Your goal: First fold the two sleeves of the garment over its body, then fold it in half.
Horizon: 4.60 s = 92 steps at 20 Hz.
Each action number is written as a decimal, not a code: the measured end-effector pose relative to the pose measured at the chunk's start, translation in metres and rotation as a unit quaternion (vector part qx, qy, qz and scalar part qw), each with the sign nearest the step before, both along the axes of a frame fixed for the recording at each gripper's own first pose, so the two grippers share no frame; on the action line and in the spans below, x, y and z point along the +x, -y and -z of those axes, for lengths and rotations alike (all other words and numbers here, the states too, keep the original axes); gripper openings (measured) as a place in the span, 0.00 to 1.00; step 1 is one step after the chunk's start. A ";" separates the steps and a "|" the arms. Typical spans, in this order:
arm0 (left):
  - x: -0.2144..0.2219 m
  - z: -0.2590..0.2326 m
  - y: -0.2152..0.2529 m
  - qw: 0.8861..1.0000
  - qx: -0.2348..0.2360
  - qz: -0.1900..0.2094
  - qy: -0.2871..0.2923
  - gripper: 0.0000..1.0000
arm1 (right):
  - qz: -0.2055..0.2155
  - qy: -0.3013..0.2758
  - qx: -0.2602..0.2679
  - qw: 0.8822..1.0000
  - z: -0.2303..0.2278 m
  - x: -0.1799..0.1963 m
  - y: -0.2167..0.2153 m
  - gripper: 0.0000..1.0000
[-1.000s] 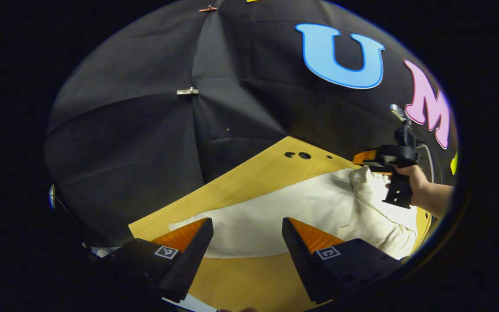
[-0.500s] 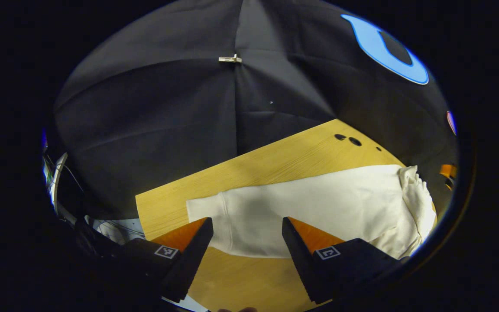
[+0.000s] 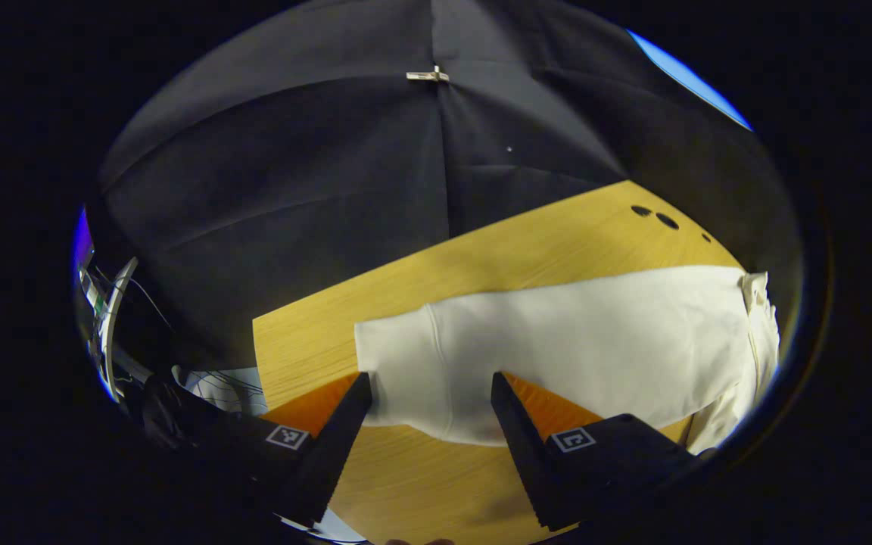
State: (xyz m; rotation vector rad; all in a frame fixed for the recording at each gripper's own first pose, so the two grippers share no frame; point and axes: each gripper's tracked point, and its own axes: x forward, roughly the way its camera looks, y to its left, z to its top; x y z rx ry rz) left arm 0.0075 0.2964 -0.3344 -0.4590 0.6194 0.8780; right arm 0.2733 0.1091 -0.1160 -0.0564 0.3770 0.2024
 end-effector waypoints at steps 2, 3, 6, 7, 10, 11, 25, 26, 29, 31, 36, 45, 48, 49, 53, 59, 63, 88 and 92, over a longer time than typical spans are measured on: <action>0.008 -0.001 0.000 1.000 0.004 0.016 0.003 0.96 | 0.020 -0.012 0.013 1.000 0.008 -0.009 0.019 0.99; 0.017 -0.002 -0.001 1.000 0.012 0.021 0.006 0.94 | 0.029 -0.017 0.019 0.999 0.012 -0.014 0.028 0.99; 0.038 -0.007 -0.001 0.998 0.043 0.044 -0.002 0.49 | 0.049 -0.032 0.027 0.998 0.027 -0.029 0.051 0.99; 0.045 -0.007 -0.002 0.997 0.054 0.049 -0.006 0.29 | 0.053 -0.034 0.028 0.998 0.030 -0.033 0.059 0.99; 0.060 -0.013 -0.002 0.996 0.064 0.063 -0.004 0.13 | 0.063 -0.032 0.016 0.997 0.033 -0.041 0.086 0.99; 0.065 -0.014 0.000 0.995 0.066 0.073 -0.004 0.10 | 0.066 -0.031 0.012 0.997 0.034 -0.043 0.094 0.99; 0.153 -0.115 0.048 0.983 0.040 0.131 0.121 0.06 | 0.124 -0.040 0.005 0.991 0.062 -0.070 0.201 0.99; 0.162 -0.130 0.058 0.980 0.046 0.143 0.130 0.06 | 0.126 -0.039 0.006 0.991 0.063 -0.072 0.206 0.99; 0.202 -0.168 0.090 0.970 0.051 0.173 0.161 0.06 | 0.141 -0.040 0.012 0.989 0.065 -0.083 0.230 0.99; 0.228 -0.189 0.117 0.962 0.059 0.202 0.171 0.06 | 0.153 -0.045 0.013 0.987 0.068 -0.092 0.247 0.99; 0.298 -0.231 0.193 0.937 0.088 0.277 0.192 0.06 | 0.182 -0.049 0.010 0.982 0.077 -0.109 0.283 0.99; 0.389 -0.265 0.375 0.873 0.094 0.423 0.225 0.06 | 0.208 -0.062 0.020 0.976 0.098 -0.128 0.306 0.99; 0.392 -0.265 0.447 0.846 0.073 0.475 0.231 0.06 | 0.213 -0.067 0.026 0.974 0.106 -0.135 0.308 0.99; 0.392 -0.263 0.467 0.837 0.065 0.490 0.233 0.06 | 0.215 -0.068 0.028 0.974 0.107 -0.137 0.308 0.99; 0.385 -0.255 0.536 0.808 0.043 0.540 0.230 0.06 | 0.212 -0.073 0.029 0.974 0.115 -0.142 0.302 0.99; 0.383 -0.232 0.609 0.779 0.000 0.587 0.222 0.14 | 0.201 -0.069 0.044 0.976 0.113 -0.141 0.283 0.99; 0.367 -0.228 0.623 0.765 -0.021 0.604 0.222 0.49 | 0.187 -0.067 0.051 0.979 0.109 -0.141 0.265 0.99; 0.158 -0.114 0.257 0.897 0.032 0.436 0.059 0.98 | 0.042 -0.134 0.055 0.989 0.142 -0.160 0.118 0.99; 0.129 -0.071 0.242 0.910 0.004 0.415 0.025 0.98 | 0.045 -0.154 0.046 0.986 0.160 -0.159 0.111 0.99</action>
